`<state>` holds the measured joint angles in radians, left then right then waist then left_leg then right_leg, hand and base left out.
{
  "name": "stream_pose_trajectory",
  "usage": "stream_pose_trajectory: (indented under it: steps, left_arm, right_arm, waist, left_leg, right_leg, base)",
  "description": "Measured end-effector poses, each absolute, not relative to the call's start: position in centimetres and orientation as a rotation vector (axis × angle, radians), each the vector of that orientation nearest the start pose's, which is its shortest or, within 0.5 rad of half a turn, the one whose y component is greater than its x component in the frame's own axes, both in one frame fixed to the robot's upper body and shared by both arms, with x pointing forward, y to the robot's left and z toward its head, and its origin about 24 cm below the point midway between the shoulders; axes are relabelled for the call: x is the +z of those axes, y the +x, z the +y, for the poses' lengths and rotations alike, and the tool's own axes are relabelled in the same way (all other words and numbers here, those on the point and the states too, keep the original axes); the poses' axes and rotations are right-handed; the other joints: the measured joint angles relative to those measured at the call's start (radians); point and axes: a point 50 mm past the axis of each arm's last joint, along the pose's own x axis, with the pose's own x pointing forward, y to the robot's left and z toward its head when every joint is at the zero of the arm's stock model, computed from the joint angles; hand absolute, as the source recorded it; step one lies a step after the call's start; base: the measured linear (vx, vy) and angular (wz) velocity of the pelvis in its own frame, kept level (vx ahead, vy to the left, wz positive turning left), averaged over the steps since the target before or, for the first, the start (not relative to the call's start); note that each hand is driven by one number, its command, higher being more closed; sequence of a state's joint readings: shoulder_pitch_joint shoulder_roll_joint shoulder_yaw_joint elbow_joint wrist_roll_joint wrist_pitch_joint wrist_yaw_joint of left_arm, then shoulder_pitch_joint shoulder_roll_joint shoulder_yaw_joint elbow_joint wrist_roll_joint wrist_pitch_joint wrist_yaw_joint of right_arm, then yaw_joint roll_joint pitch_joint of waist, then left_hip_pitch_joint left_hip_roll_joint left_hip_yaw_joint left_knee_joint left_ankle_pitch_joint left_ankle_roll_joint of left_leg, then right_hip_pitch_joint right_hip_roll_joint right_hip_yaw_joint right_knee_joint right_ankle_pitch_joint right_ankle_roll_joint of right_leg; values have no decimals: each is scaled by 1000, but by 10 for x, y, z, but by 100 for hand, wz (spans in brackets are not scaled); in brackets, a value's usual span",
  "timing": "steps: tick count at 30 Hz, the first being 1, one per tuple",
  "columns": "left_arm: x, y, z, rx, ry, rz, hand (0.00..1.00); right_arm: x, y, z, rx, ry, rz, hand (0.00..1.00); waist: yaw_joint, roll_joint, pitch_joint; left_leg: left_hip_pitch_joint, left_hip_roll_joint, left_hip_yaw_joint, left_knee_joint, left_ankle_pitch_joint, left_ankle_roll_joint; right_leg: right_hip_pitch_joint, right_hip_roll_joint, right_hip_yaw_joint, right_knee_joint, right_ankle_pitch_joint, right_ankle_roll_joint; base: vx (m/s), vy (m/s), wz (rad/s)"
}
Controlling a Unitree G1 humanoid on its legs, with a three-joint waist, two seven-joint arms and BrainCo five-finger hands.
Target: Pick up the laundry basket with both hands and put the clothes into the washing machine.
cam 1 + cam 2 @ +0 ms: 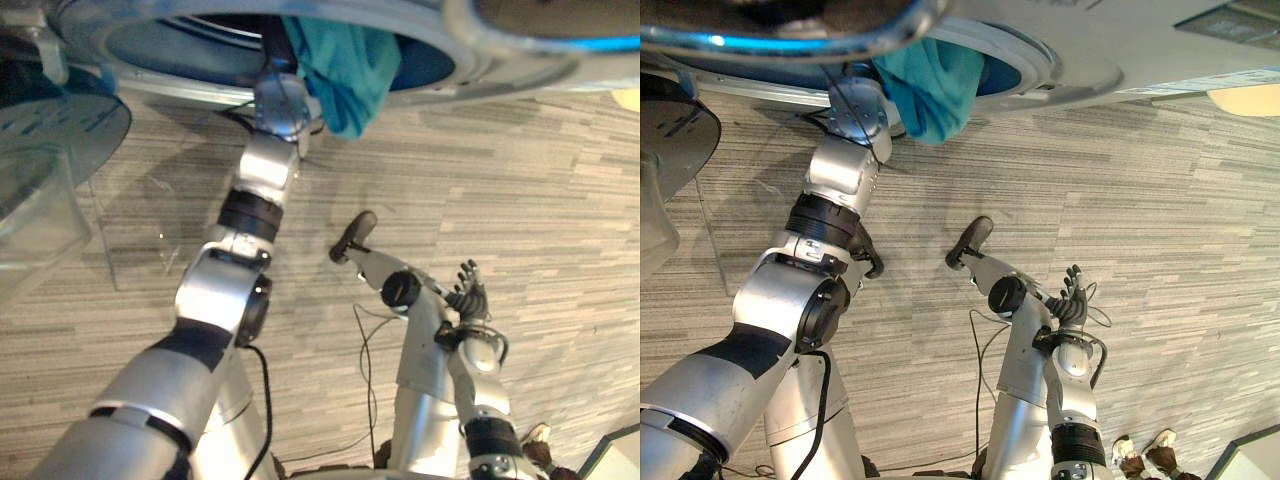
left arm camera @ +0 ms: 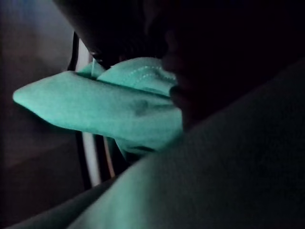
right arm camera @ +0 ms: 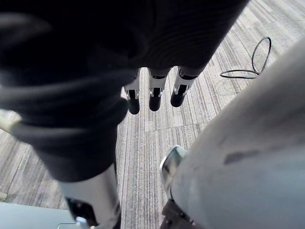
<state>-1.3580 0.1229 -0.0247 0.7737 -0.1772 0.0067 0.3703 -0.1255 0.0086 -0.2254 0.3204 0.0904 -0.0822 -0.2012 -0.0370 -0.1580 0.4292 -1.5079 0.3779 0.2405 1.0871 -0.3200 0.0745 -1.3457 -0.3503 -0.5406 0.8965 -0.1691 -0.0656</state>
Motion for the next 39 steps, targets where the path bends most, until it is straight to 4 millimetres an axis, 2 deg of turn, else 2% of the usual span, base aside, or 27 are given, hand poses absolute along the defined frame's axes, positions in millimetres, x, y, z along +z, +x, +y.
stream_pose_trajectory:
  steps: [1, 2, 3, 5, 7, 8, 9, 11, 13, 15, 17, 19, 21, 22, 24, 25, 27, 28, 30, 32, 35, 39]
  left_arm:
    - [327, 400, 79, 78, -65, -525, 0]
    - [341, 401, 76, 12, -273, -477, 0]
    - [346, 401, 76, -15, -355, -457, 0]
    - [368, 399, 82, -67, -514, -449, 0]
    - [412, 384, 94, -112, -620, -534, 0]
    - [425, 379, 98, -120, -638, -565, 0]
    - [450, 366, 105, -134, -654, -641, 0]
    - [486, 342, 121, -128, -638, -811, 0]
    - [487, 340, 120, -140, -587, -841, 0]
    - [484, 342, 113, -104, -291, -866, 0]
    - [478, 346, 108, 27, 221, -890, 0]
    - [468, 355, 106, 137, 624, -857, 0]
    - [461, 361, 106, 237, 895, -832, 0]
    - [457, 363, 107, 259, 958, -824, 0]
    - [433, 376, 105, 275, 1123, -774, 0]
    - [430, 378, 105, 273, 1132, -767, 0]
    - [397, 392, 104, 232, 1154, -696, 0]
    - [390, 395, 105, 222, 1140, -676, 0]
    - [365, 403, 109, 191, 998, -596, 0]
    - [358, 406, 111, 176, 828, -567, 0]
    - [361, 405, 114, 170, 568, -553, 0]
    - [363, 405, 119, 157, 370, -535, 0]
  right_arm:
    - [4, 265, -201, -399, 122, 125, 0]
    - [2, 267, -201, -387, 114, 142, 0]
    - [3, 268, -200, -383, 118, 145, 0]
    - [5, 274, -197, -365, 120, 142, 0]
    - [10, 281, -195, -358, 131, 127, 0]
    - [11, 282, -194, -357, 134, 122, 0]
    - [14, 285, -194, -355, 142, 111, 0]
    - [18, 285, -197, -356, 144, 98, 0]
    - [19, 285, -199, -359, 139, 92, 0]
    - [21, 282, -208, -366, 121, 82, 0]
    - [25, 280, -209, -356, 107, 56, 0]
    - [26, 275, -209, -334, 104, 40, 0]
    - [24, 273, -204, -299, 92, 40, 0]
    - [23, 272, -203, -291, 92, 38, 0]
    - [19, 267, -200, -280, 78, 43, 0]
    - [19, 267, -200, -280, 77, 44, 0]
    - [17, 266, -197, -272, 75, 48, 0]
    - [17, 266, -196, -268, 74, 49, 0]
    - [16, 266, -195, -266, 72, 54, 0]
    - [14, 264, -196, -270, 72, 61, 0]
    - [5, 262, -196, -272, 72, 102, 0]
    - [-5, 260, -195, -270, 74, 150, 0]
  waist:
    - [0, 0, 0]
    - [-1, 0, 0]
    - [-2, 0, 0]
    - [-8, -1, -1]
    - [-8, -3, -2]
    - [-8, -3, -2]
    - [-8, -4, -3]
    - [-8, -4, -3]
    - [-15, -8, -5]
    - [-17, -8, -5]
    - [-29, -10, -3]
    - [-28, -10, -3]
    - [-28, -11, -2]
    - [-29, -11, -2]
    - [-30, -11, -2]
    - [-31, -11, -2]
    - [-30, -11, -2]
    - [-30, -11, -2]
    - [-28, -11, -2]
    - [-28, -11, -2]
    - [-29, -11, -2]
    - [-29, -11, -2]
  left_leg:
    - [0, 0, 0, -1, 1, 1]
    - [0, 11, 4, -12, 2, 0]
    - [0, 17, 8, -15, 3, -1]
    - [1, 29, 13, -32, 11, -3]
    - [6, 41, 32, -49, 21, -8]
    - [9, 43, 40, -53, 24, -7]
    - [15, 44, 55, -65, 33, 4]
    - [23, 46, 72, -78, 36, 4]
    - [28, 55, 92, -83, 36, 5]
    - [44, 58, 124, -96, 36, 5]
    - [49, 58, 134, -96, 36, 5]
    - [55, 61, 148, -93, 34, 8]
    - [55, 76, 153, -76, 27, 19]
    - [55, 81, 153, -70, 22, 28]
    - [57, 95, 160, -54, 10, 46]
    - [57, 95, 160, -54, 9, 46]
    - [57, 95, 162, -56, 8, 47]
    - [57, 95, 162, -56, 8, 47]
    - [57, 92, 162, -62, 9, 46]
    - [57, 88, 162, -68, 10, 45]
    - [59, 81, 162, -80, 14, 37]
    - [62, 74, 162, -91, 19, 30]
  right_leg:
    - [0, 0, -1, -1, 0, 0]
    - [6, 11, -11, -21, 5, 1]
    - [8, 18, -12, -29, 8, 1]
    - [18, 31, -22, -61, 23, -1]
    - [17, 39, -22, -88, 38, 5]
    - [17, 39, -21, -92, 44, -1]
    - [17, 40, -18, -104, 54, 4]
    - [17, 46, -12, -130, 68, 10]
    - [17, 51, -7, -149, 82, 6]
    - [16, 50, 0, -163, 89, 11]
    - [17, 50, 10, -172, 98, 19]
    - [16, 52, 18, -180, 117, 14]
    - [17, 55, 21, -180, 123, 19]
    - [17, 57, 22, -178, 123, 19]
    - [16, 61, 26, -174, 122, 18]
    - [17, 61, 26, -174, 122, 18]
    - [15, 59, 25, -173, 119, 14]
    - [15, 59, 25, -173, 119, 14]
    - [15, 57, 22, -174, 119, 14]
    - [15, 53, 19, -175, 119, 14]
    - [16, 51, 17, -178, 118, 13]
    - [18, 50, 15, -185, 118, 13]
  base:
    - [-91, 9, -1]
    - [-74, 8, -4]
    - [-94, 9, -9]
    - [-96, 17, -9]
    - [-108, 27, -7]
    - [-82, 20, -1]
    - [-65, 18, -1]
    - [-83, 31, -9]
    - [-95, 43, -11]
    - [-73, 28, -3]
    - [-77, 33, -4]
    - [-76, 27, -7]
    - [-51, 24, -22]
    - [-56, 30, -29]
    - [-58, 31, -21]
    - [-46, 21, -6]
    - [-45, 12, 0]
    - [-53, 8, 1]
    - [-57, 4, 3]
    - [-64, 0, 8]
    - [-55, -5, 8]
    - [-61, -3, 5]
